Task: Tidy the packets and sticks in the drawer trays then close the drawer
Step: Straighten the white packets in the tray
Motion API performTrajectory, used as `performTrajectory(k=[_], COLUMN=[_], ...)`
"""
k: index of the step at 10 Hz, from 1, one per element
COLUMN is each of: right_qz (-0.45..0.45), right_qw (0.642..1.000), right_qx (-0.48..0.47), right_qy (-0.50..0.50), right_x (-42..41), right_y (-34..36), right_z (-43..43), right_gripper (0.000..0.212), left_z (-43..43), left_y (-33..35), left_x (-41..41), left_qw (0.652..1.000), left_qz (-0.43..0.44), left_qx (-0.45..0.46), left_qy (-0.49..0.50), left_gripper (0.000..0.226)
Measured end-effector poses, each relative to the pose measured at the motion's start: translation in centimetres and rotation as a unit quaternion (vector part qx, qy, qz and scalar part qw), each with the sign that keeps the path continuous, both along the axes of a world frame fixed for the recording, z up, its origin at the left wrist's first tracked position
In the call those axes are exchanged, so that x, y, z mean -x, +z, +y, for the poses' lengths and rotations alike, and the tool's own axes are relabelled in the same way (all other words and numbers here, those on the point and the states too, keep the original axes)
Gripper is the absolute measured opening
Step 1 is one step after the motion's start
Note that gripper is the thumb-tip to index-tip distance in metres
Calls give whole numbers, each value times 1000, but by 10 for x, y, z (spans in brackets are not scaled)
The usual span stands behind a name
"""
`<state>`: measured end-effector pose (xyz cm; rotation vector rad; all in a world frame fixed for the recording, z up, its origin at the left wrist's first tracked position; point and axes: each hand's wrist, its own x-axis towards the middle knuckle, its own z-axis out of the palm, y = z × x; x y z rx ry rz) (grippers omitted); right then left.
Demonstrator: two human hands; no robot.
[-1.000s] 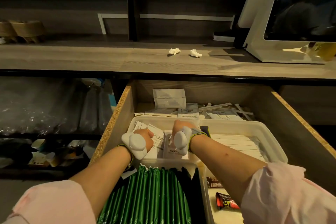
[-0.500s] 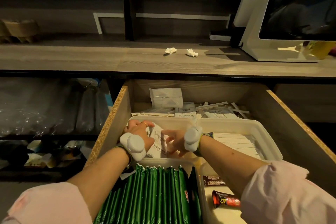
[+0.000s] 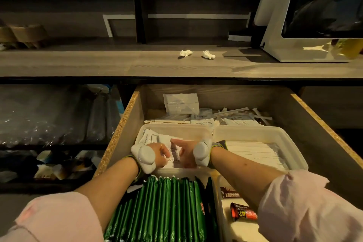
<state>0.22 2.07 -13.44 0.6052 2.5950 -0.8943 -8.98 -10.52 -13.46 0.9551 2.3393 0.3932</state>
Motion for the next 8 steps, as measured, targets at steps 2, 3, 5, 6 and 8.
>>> performTrajectory(k=[2,3,5,6,8], right_qz=[-73,-5,118,60,99], right_qw=[997,997,969,980,982], right_qx=[13,57,-92,-102,-39], right_qy=[21,-53,-198,-158,-157], right_x=[9,18,62,65,62], right_y=[3,16,29,29,26], right_z=[-1,19,87,97,113], right_gripper=[75,50,41,49,48], left_z=[6,6,-1,3,16], left_y=[12,8,11,20,47], left_x=[5,6,2,-1,-19], left_qw=[1000,999,997,989,938], left_qz=[0,-32,-27,-52,-197], left_qx=[-6,-4,-45,-102,-226], left_qy=[8,1,63,94,175], left_gripper=[47,45,53,43,34])
